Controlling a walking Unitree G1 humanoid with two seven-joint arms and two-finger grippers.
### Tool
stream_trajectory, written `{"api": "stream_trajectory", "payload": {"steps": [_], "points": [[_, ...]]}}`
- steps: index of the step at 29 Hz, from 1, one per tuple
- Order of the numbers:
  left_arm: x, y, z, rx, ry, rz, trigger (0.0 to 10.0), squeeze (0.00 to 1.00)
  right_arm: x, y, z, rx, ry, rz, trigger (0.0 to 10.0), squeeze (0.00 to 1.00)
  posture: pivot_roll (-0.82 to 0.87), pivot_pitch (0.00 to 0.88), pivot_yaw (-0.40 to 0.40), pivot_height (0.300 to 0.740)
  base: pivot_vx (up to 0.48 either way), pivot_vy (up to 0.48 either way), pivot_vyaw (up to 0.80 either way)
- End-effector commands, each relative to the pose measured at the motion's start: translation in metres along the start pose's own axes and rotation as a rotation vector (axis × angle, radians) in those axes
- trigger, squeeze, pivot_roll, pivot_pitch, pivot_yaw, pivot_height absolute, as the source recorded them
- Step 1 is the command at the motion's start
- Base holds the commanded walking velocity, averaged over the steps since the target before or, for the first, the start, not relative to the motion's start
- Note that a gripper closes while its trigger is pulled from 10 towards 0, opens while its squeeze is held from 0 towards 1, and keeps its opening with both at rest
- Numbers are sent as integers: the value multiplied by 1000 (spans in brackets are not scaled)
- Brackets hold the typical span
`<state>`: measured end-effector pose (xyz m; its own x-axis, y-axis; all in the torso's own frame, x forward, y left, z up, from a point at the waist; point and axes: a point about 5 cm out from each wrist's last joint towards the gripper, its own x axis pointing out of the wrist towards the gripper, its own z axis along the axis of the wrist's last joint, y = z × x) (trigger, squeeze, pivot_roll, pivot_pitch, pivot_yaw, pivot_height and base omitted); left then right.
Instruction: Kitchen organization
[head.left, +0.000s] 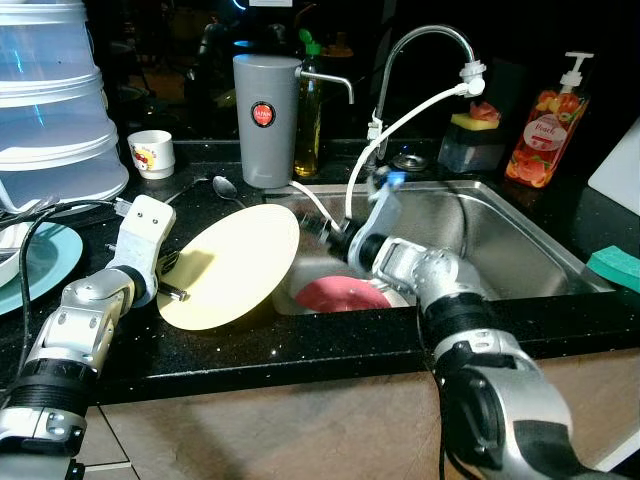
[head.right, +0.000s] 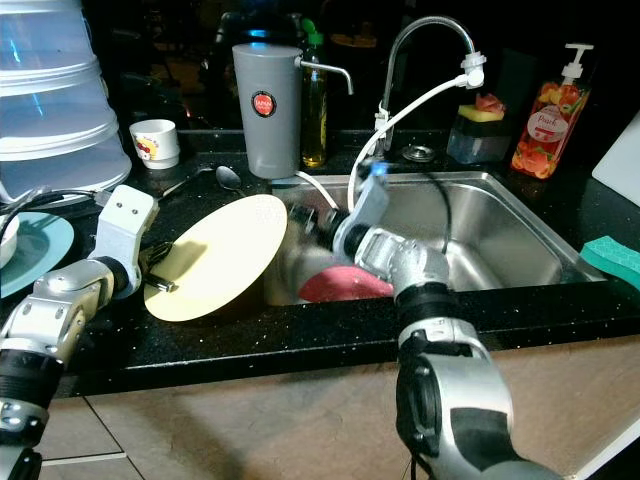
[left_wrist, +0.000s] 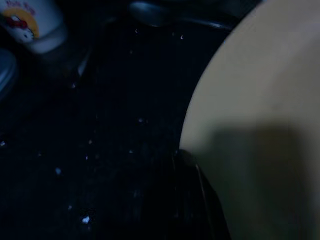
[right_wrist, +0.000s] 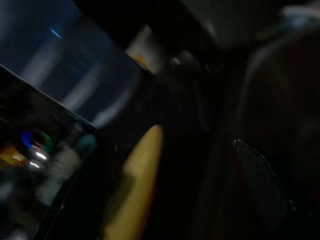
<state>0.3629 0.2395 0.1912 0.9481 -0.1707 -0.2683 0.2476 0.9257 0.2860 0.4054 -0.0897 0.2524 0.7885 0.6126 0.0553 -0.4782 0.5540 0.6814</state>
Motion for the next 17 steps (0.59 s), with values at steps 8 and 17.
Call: {"api": "stream_trajectory", "payload": {"steps": [8,17], "points": [[2,-15,-46,-7,198,-51,0,0,-2,12,-21,-157,202,80,10000,0,68,26,-29,740,0,0,0],[3,-15,-45,-3,197,-49,0,0,0,9,-21,-205,131,39,10000,0,74,26,-31,740,0,0,0]]}}
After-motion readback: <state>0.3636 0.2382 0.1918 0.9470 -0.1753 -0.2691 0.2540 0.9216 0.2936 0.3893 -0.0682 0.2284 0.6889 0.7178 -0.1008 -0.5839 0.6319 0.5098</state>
